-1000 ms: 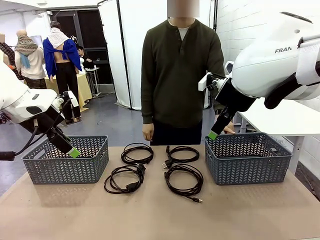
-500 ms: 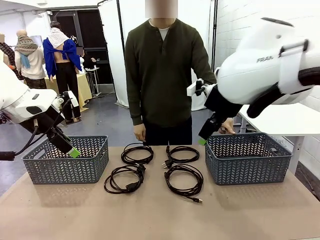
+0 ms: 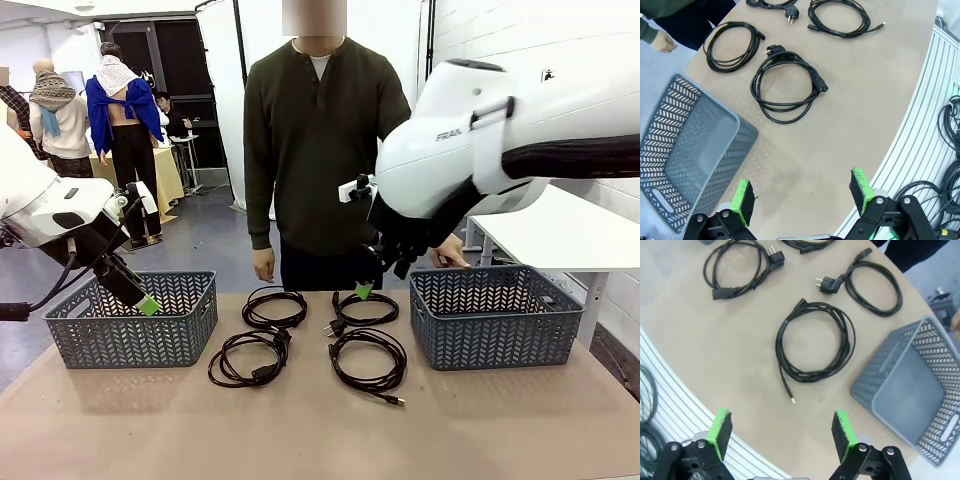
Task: Organize the cables according to human instructions.
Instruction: Pick up a bundle of cables and place it in the basket indicated by the human.
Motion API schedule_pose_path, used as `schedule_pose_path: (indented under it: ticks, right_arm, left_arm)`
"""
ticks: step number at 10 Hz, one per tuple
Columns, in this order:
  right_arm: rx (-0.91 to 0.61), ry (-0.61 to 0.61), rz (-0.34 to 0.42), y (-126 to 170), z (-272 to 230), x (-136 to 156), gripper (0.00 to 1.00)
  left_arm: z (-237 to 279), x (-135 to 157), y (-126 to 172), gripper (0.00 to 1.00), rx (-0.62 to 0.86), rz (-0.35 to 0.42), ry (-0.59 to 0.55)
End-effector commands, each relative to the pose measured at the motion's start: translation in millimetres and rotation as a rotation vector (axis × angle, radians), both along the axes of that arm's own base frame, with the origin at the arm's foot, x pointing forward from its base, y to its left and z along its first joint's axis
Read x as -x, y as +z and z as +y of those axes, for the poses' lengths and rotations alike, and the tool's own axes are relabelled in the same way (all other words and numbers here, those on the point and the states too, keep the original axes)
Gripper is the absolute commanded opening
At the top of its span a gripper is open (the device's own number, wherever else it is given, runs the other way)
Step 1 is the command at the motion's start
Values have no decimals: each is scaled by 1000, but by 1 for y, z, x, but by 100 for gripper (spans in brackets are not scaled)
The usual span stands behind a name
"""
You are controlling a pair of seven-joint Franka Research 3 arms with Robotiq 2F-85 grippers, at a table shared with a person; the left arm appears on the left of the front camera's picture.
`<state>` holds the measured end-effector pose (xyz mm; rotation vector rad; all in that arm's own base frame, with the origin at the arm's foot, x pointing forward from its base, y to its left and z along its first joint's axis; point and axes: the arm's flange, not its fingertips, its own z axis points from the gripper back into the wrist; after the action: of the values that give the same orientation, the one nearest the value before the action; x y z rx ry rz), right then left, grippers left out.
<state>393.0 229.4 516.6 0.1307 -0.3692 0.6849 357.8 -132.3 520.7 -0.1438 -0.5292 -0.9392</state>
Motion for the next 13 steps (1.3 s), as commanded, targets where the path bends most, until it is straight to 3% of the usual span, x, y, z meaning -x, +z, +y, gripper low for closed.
schedule_pose_path:
  ticks: [1, 5, 13]
  right_arm:
    - [0, -72, 21, -14, 12, -13, 100]
    - [17, -122, 77, -40, 28, -37, 100]
    - [8, -97, 80, -42, 22, -32, 100]
  left_arm:
    - [0, -2, -1, 100, -1, -12, 2]
    - [0, -2, -1, 100, -1, -12, 2]
    - [0, -2, -1, 100, -1, -12, 2]
